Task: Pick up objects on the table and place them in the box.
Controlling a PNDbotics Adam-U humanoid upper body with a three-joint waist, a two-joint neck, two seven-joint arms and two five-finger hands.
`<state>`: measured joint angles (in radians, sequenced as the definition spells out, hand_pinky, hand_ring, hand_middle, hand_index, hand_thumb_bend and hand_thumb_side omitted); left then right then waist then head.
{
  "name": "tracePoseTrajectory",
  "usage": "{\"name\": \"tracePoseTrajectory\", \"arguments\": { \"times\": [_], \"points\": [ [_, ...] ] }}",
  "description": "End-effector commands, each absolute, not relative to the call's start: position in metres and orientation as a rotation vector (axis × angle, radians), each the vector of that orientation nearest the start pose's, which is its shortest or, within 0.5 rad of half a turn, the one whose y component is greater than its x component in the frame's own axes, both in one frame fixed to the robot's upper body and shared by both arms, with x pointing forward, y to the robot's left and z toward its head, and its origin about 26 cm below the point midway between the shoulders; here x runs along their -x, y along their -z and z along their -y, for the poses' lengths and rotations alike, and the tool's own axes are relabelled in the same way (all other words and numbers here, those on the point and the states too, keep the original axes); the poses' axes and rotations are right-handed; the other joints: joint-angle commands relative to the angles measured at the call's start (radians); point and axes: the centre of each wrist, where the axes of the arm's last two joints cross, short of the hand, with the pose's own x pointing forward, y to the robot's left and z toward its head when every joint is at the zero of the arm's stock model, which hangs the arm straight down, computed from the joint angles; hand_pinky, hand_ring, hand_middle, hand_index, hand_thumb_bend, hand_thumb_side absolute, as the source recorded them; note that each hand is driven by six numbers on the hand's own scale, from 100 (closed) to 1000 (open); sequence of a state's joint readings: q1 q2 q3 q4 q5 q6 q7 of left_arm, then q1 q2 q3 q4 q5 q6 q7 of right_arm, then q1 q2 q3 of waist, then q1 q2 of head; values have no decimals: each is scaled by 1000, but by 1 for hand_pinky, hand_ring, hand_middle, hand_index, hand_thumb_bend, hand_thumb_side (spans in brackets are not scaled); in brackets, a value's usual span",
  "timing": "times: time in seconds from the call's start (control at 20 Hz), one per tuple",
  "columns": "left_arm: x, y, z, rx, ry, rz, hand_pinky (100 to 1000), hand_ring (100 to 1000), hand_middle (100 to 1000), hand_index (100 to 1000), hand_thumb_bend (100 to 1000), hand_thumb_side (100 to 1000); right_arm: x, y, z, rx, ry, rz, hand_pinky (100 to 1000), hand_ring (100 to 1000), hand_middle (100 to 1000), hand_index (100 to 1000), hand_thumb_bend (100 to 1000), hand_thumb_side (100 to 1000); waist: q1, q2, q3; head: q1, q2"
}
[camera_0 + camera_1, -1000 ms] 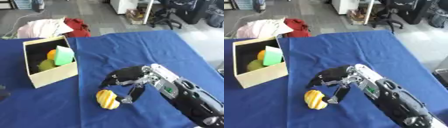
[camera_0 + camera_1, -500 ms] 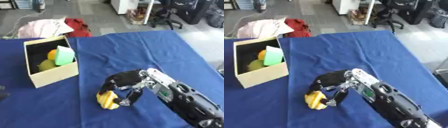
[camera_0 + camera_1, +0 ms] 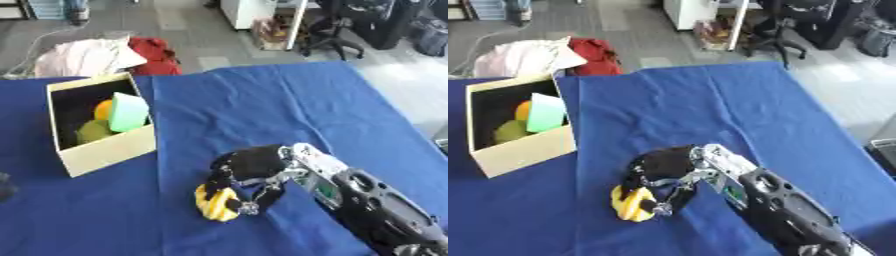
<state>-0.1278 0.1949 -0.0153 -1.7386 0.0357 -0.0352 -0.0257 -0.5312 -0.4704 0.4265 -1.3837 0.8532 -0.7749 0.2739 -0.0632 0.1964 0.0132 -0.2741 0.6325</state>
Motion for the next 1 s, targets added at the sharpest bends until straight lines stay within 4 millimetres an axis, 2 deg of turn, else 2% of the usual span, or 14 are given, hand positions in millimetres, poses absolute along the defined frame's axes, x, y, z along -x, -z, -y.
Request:
{"name": "tracePoseTrajectory", "arguments": {
  "times": [0.05, 0.3, 0.5, 0.75, 1.0],
  "points": [
    [-304, -84, -267, -62, 226, 1910, 908, 732, 759, 799, 100, 726, -386, -105, 243, -519, 2463, -2277, 840, 690, 468, 428, 100, 192, 9, -16, -4, 2, -8],
    [-304, -83, -267, -64, 224, 1908, 908, 733, 759, 799, 100, 727, -390, -118, 250, -622, 2320, -2402, 812, 642, 417, 404, 100, 185, 7, -18, -7, 6, -7],
    [-304, -82, -269, -69, 221, 1906, 908, 733, 759, 799, 100, 726, -397, -139, 255, -672, 2245, -2481, 798, 621, 403, 397, 100, 192, 4, -21, -8, 9, -5],
    [-303, -82, -269, -72, 217, 1906, 908, 733, 758, 799, 100, 725, -408, -182, 254, -696, 2158, -2534, 808, 628, 407, 399, 100, 155, -1, -24, -4, 12, -7],
    [-305, -86, -268, -68, 214, 1921, 907, 732, 758, 798, 100, 723, -422, -228, 249, -756, 2061, -2531, 816, 634, 416, 409, 100, 124, -1, -16, 12, 14, -23]
  ]
}}
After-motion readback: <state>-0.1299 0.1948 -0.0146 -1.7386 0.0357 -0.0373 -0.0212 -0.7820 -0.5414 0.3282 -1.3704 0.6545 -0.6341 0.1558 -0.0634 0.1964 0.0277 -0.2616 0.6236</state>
